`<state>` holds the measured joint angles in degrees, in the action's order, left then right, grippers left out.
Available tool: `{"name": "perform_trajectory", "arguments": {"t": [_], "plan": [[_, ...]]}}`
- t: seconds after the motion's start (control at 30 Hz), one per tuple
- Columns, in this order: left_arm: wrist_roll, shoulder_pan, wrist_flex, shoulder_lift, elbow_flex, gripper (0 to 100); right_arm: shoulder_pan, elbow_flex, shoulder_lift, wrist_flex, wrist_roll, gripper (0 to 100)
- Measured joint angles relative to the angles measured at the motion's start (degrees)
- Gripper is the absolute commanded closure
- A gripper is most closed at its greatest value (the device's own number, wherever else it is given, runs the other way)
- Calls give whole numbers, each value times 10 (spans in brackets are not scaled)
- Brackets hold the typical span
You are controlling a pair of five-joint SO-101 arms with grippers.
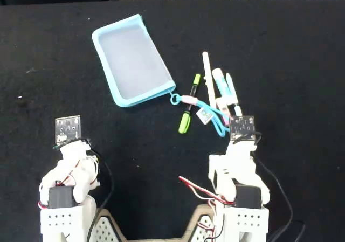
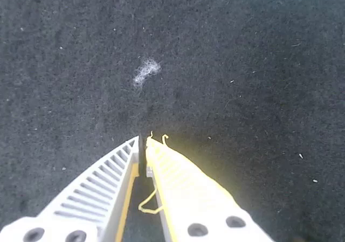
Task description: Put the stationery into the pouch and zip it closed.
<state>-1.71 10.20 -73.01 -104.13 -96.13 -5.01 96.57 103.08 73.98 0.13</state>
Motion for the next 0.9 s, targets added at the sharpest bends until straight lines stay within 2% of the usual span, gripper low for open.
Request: {"name": "perform_trajectory", "arguments": {"t": [0.7,0.9], "plan": [[4,0,2,0,0,970,0,0,0,0,0,986],[6,0,61,0,0,970,0,0,0,0,0,986]]}}
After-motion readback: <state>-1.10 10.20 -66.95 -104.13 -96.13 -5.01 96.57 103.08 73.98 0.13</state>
